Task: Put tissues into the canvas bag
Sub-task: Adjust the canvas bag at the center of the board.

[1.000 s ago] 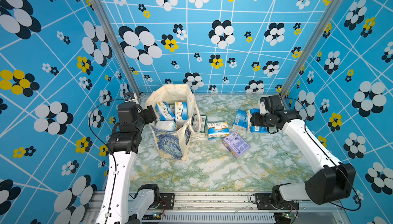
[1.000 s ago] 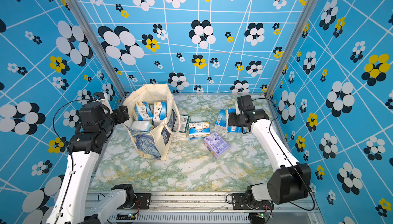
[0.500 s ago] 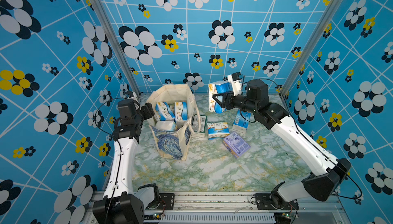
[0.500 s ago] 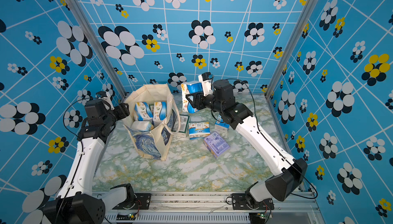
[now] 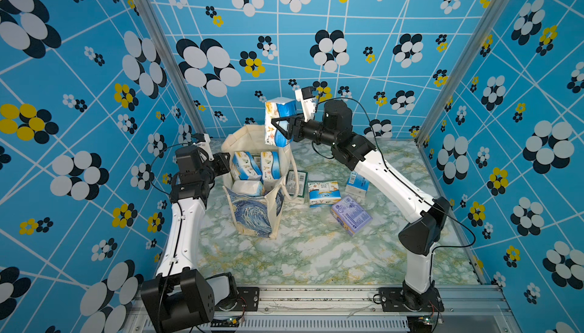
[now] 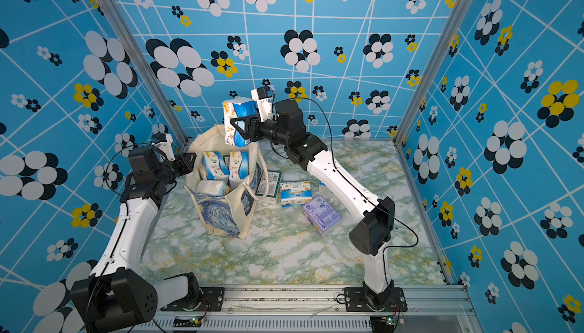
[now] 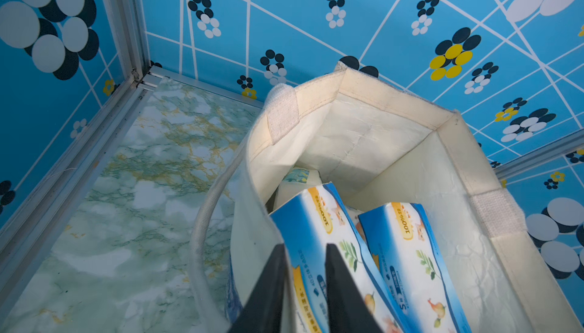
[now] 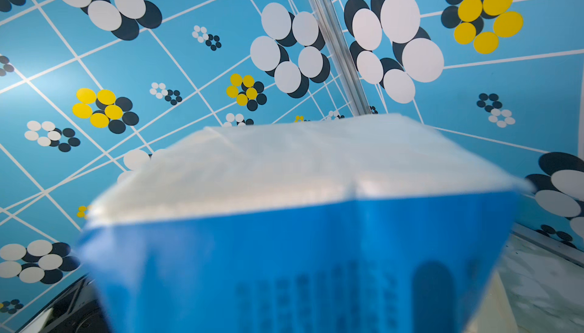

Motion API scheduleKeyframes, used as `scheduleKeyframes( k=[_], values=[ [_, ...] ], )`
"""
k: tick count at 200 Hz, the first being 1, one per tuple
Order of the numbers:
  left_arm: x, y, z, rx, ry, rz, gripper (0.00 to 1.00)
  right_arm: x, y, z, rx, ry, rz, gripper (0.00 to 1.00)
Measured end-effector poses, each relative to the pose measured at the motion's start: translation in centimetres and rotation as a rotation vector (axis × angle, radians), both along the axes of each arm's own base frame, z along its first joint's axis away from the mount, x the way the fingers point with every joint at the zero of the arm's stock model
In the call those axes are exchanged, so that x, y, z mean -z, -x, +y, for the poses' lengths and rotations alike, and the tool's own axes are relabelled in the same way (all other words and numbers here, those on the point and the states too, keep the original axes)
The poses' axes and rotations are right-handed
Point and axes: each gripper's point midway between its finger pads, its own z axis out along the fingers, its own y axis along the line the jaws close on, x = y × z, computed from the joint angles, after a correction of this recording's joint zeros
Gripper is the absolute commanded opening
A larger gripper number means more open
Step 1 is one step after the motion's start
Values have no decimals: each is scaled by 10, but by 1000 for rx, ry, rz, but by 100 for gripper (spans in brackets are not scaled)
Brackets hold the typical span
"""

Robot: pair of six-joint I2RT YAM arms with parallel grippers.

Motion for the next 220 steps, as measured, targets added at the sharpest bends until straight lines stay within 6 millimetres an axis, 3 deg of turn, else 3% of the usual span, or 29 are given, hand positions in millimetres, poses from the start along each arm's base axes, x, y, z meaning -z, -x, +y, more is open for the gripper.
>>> scheduleKeyframes(
  k=[43,77,107,160,220],
  values=[
    [-2,2,-11,59,23,-6,4,37,-25,39,-2,47,47,59],
    [-6,6,-28,110,29,-14,3,89,-40,66,16,134,93,59],
    [-10,12,-53,177,28,-19,3,129,-47,78,30,193,132,59],
    [-12,23,-91,278,14,-11,3,135,-67,72,141,217,83,59],
    [-17,31,-96,285,-9,-9,3,169,-103,66,308,278,20,57]
  ],
)
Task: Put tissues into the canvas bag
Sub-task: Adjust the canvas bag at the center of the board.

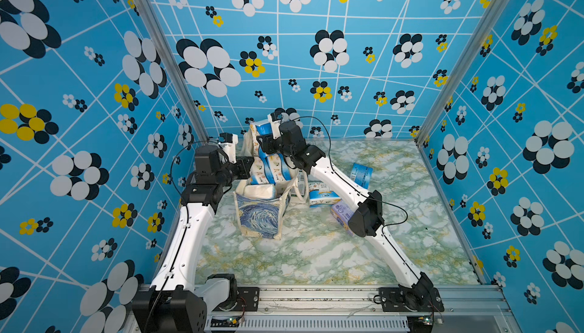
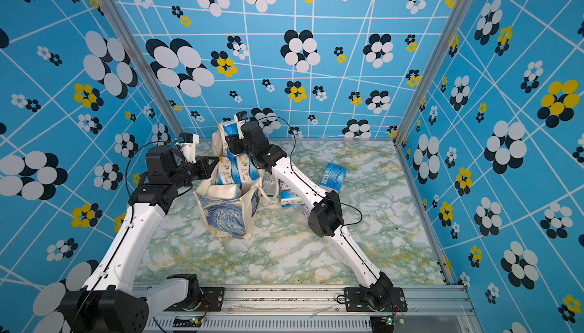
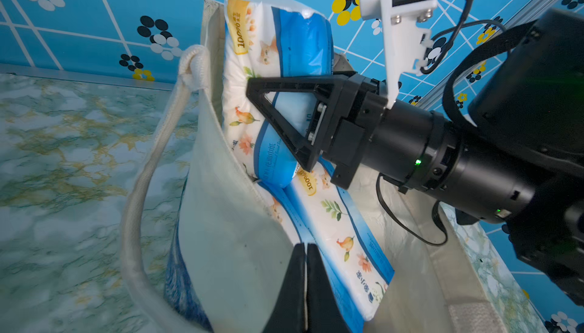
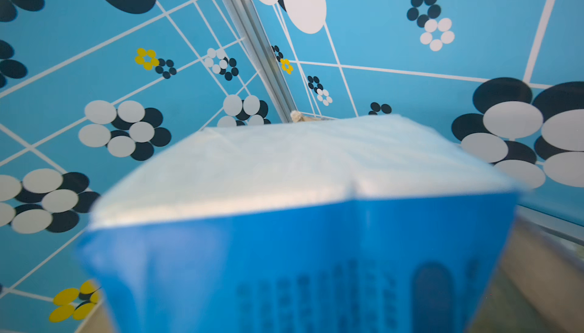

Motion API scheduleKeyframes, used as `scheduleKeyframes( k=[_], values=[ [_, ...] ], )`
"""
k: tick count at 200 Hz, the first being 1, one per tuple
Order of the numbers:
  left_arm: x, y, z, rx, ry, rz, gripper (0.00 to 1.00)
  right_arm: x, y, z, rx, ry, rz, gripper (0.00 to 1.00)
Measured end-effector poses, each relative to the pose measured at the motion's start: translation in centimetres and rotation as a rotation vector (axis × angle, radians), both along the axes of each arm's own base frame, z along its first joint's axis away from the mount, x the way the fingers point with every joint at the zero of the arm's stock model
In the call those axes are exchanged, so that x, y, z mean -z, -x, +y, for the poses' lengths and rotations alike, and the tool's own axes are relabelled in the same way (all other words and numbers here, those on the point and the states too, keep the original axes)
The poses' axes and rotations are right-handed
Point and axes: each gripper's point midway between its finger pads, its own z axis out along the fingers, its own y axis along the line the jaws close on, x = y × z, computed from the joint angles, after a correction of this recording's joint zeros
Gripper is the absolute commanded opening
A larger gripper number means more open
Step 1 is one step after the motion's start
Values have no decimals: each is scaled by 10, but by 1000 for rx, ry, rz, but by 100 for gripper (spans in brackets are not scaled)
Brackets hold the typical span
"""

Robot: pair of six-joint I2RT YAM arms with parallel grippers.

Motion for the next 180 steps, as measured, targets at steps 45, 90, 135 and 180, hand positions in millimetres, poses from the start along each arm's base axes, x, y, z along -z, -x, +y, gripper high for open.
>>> scheduleKeyframes(
  k=[45,90,135,180],
  values=[
    [-8,8,19,-103,-69,-8,3,8,-3,-6,64,101,-52,61],
    [-9,12,31,-173,-101,-3,5,23,8,-1,2,162,-21,89],
    [-11,11,37,-198,-115,-9,24,15,23,2,-75,166,0,99],
    [-13,10,52,-238,-130,-16,51,-66,50,-19,-104,101,-69,99]
  ],
)
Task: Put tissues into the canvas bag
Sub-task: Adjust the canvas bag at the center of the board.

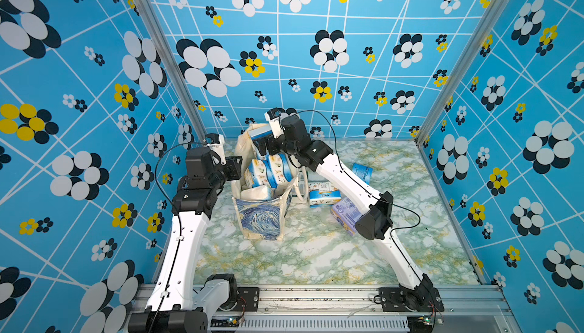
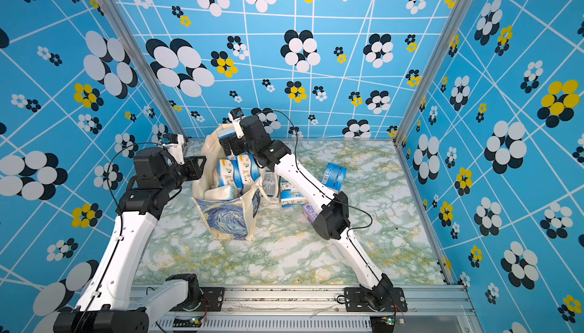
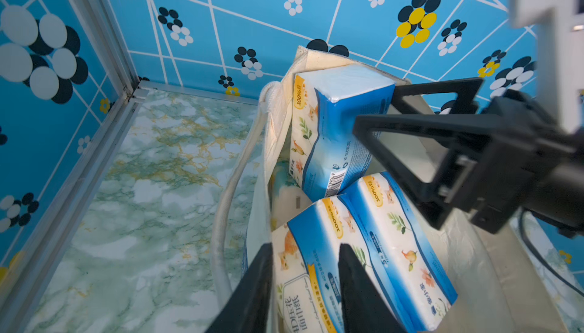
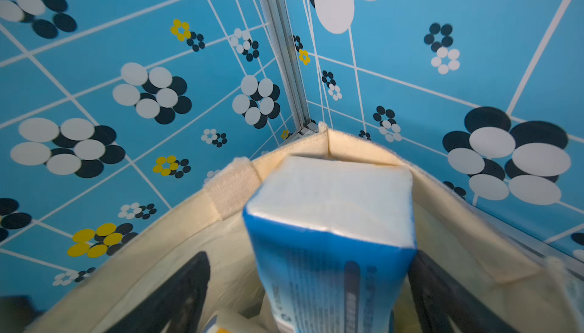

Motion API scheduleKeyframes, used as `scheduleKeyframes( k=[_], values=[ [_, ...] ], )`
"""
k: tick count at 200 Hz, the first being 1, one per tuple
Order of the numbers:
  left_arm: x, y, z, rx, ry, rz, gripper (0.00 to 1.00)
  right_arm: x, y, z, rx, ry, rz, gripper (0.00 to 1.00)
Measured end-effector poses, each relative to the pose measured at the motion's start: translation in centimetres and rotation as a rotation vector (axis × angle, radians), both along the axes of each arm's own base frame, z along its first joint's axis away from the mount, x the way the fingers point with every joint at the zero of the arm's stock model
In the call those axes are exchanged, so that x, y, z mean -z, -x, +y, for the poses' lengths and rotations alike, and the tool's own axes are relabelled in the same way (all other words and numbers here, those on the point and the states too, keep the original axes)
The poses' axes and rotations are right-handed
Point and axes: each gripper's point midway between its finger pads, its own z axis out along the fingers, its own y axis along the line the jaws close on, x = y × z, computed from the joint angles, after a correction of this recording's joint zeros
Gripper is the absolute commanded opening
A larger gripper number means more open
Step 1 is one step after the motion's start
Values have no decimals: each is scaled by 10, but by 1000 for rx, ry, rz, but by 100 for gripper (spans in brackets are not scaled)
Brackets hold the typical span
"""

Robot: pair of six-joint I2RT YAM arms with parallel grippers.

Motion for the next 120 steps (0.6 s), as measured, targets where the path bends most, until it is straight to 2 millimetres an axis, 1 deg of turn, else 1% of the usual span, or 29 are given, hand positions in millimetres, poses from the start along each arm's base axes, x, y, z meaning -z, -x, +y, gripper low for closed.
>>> scheduleKeyframes(
  k=[10,21,32,43,51,59,72,101,120],
  values=[
    [0,-1,5,-13,-4,-1,53,-24,8,-9,2,-19,-24,99],
    [1,-1,10,-28,0,0,54,-52,16,-22,17,-40,-57,98],
    [1,-1,15,-38,5,2,53,-75,21,-33,38,-59,-89,97],
    [1,-2,21,-46,12,0,52,-90,25,-44,63,-61,-108,95],
    [1,-4,24,-47,18,-2,52,-93,26,-51,84,-51,-109,94],
    [2,-6,26,-48,26,-3,52,-92,26,-55,101,-33,-103,93],
    [5,-10,28,-43,43,2,52,-81,25,-63,131,15,-79,92],
    [10,-16,24,-7,86,14,52,-37,20,-80,194,162,10,92],
    [9,-16,18,25,108,11,52,-11,16,-91,217,227,70,87]
  ],
)
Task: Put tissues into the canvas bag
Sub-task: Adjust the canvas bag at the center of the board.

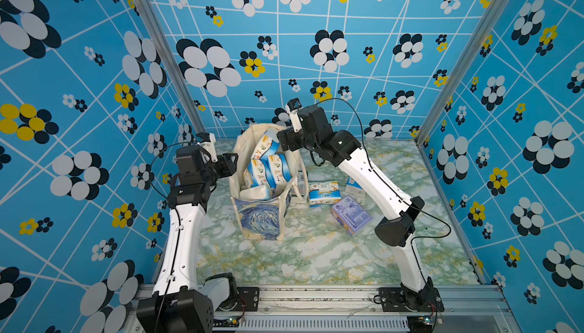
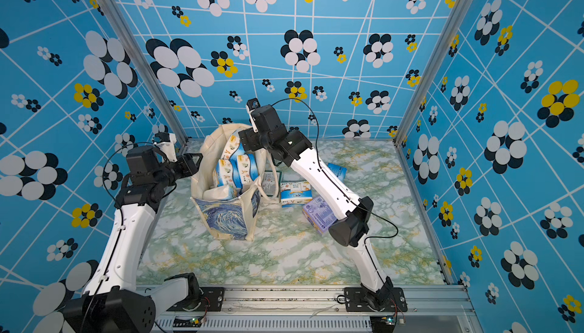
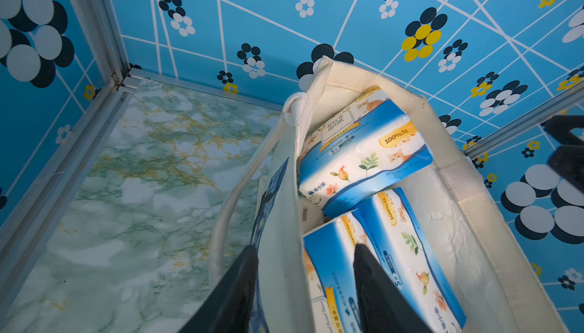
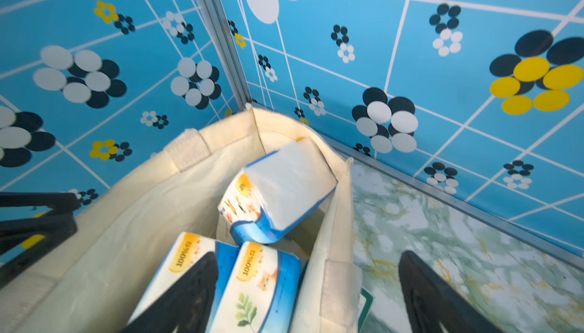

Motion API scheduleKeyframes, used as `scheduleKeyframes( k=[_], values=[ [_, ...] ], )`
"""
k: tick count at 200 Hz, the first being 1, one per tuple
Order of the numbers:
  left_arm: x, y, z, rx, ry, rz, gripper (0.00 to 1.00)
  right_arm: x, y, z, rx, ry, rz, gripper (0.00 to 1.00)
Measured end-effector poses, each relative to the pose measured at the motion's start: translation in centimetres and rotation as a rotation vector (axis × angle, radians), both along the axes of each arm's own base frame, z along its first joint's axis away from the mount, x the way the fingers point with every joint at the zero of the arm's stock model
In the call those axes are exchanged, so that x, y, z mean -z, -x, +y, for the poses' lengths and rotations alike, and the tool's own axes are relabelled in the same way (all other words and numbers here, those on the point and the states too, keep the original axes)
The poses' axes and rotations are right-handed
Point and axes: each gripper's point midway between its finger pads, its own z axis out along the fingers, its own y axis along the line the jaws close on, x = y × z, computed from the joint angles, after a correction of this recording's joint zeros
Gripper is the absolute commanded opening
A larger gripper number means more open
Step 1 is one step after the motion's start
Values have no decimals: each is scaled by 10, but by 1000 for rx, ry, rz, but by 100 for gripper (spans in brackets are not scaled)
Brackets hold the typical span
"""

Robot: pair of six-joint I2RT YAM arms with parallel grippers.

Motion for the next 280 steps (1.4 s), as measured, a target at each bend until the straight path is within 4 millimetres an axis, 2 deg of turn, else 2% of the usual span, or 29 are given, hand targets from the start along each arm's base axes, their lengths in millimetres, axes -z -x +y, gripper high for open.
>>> scheduleKeyframes(
  k=[19,30,40,55,78,112,124,135,160,191,233,280],
  values=[
    [-4,0,-4,23,17,-13,51,28,-6,-8,10,13,78,78],
    [-5,0,-6,31,24,-15,44,47,-10,-14,9,12,133,74],
    [-5,0,-7,37,28,-15,34,60,-14,-19,12,1,179,71],
    [-1,0,-8,43,35,2,30,71,-19,-25,14,-19,228,67],
    [10,-3,-8,42,43,43,26,72,-21,-28,9,-69,266,55],
    [19,-4,-8,43,49,85,18,72,-12,-15,-52,-121,309,40],
    [21,-7,-8,47,49,96,12,73,-9,-9,-78,-139,325,32],
    [22,-9,-8,47,52,106,0,75,-6,-6,-96,-147,338,23],
    [26,-13,-12,57,36,125,0,80,0,-4,-115,-171,368,10],
    [25,-25,-14,48,3,135,0,81,15,-12,-118,-198,377,3],
    [20,-46,-7,0,-41,127,0,78,40,-28,-115,-239,381,2],
    [15,-57,-10,-13,-75,117,0,80,55,-18,-146,-239,372,6]
  ],
)
